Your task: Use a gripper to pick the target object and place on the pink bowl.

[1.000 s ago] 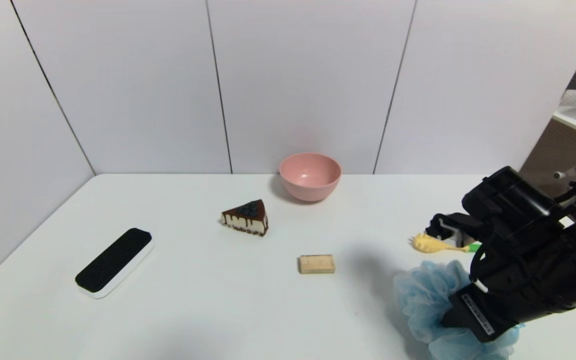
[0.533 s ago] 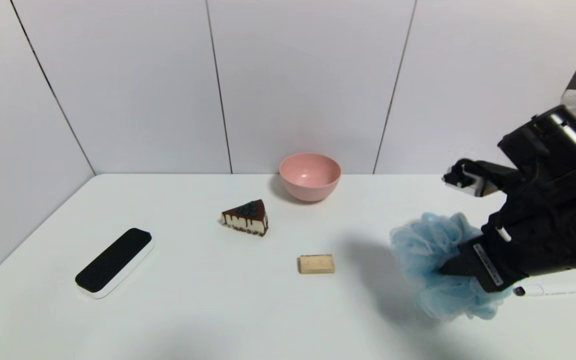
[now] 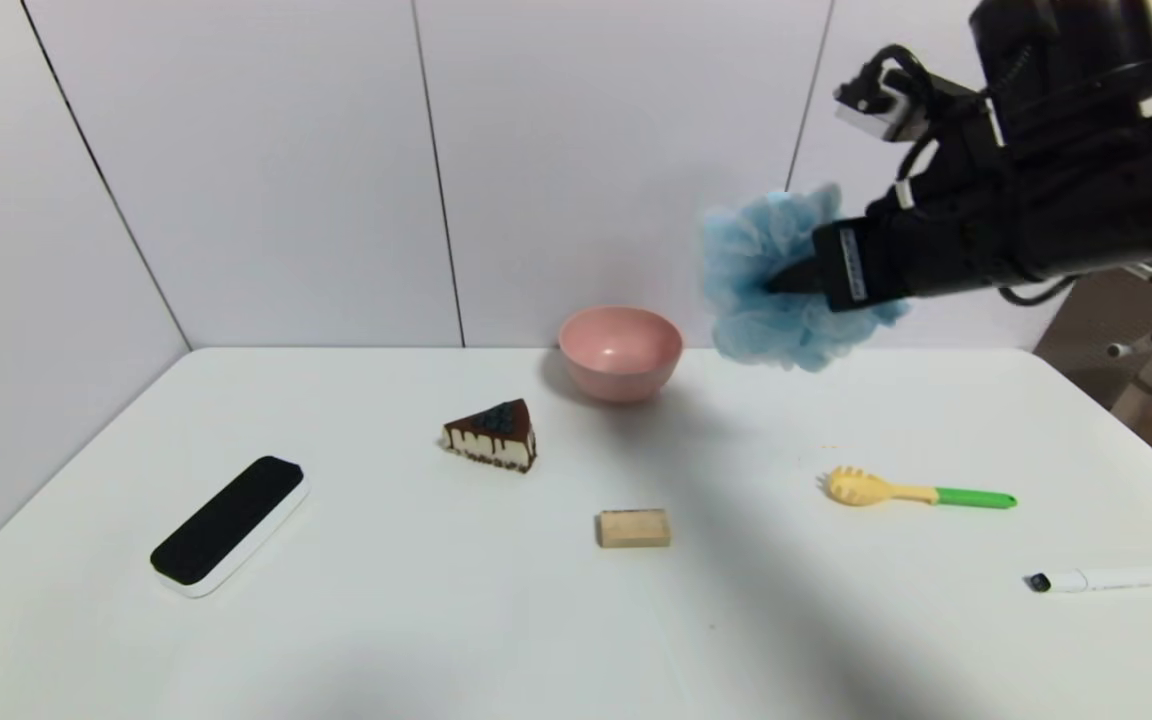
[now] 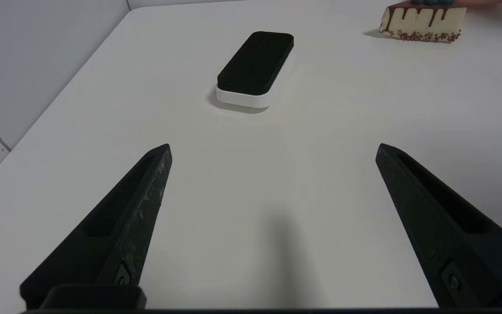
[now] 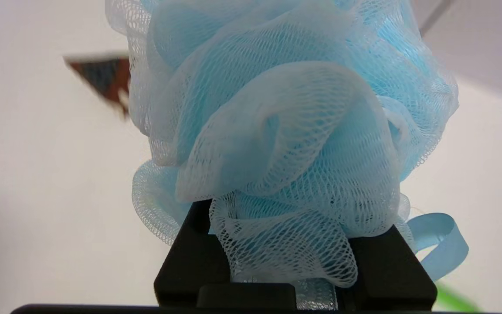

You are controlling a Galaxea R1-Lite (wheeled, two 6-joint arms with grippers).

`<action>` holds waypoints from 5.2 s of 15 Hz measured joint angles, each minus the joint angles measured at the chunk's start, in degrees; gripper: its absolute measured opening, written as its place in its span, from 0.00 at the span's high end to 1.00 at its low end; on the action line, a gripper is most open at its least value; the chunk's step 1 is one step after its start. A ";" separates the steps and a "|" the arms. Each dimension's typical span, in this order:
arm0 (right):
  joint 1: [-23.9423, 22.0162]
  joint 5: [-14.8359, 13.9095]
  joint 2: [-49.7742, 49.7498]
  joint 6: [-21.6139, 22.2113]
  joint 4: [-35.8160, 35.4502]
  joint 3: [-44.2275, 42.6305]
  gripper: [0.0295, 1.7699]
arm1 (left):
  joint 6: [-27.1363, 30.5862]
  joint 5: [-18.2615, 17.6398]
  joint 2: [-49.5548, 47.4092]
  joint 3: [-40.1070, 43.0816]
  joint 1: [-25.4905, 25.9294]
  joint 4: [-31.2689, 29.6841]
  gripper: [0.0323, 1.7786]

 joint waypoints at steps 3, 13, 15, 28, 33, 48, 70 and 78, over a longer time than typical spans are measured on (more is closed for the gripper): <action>0.26 0.77 9.39 0.44 -8.77 -7.39 0.69 | -0.02 0.00 0.00 0.00 0.00 0.00 0.05; 1.52 1.29 31.78 1.18 -27.04 -17.01 0.76 | -0.02 0.00 0.00 0.00 0.00 0.00 0.05; 1.60 1.40 33.54 1.16 -27.11 -17.05 0.95 | 0.00 0.00 0.00 0.00 0.00 0.00 0.05; 0.11 1.61 31.00 0.98 -20.54 -16.25 0.26 | -0.02 0.01 0.00 0.00 0.00 0.00 0.05; 0.09 1.50 26.62 1.38 -14.48 -15.29 0.16 | -0.02 0.00 0.00 0.00 0.01 0.00 0.05; -11.17 -1.18 -26.42 0.41 3.28 33.30 0.05 | -0.02 0.00 0.00 0.00 0.00 0.00 0.05; -26.08 0.67 -97.54 3.43 -25.62 94.44 0.04 | 0.00 0.00 0.00 0.00 0.00 0.00 0.05; -26.10 0.55 -98.37 3.73 -25.62 94.46 0.04 | 0.00 0.00 0.00 0.00 0.00 0.00 0.05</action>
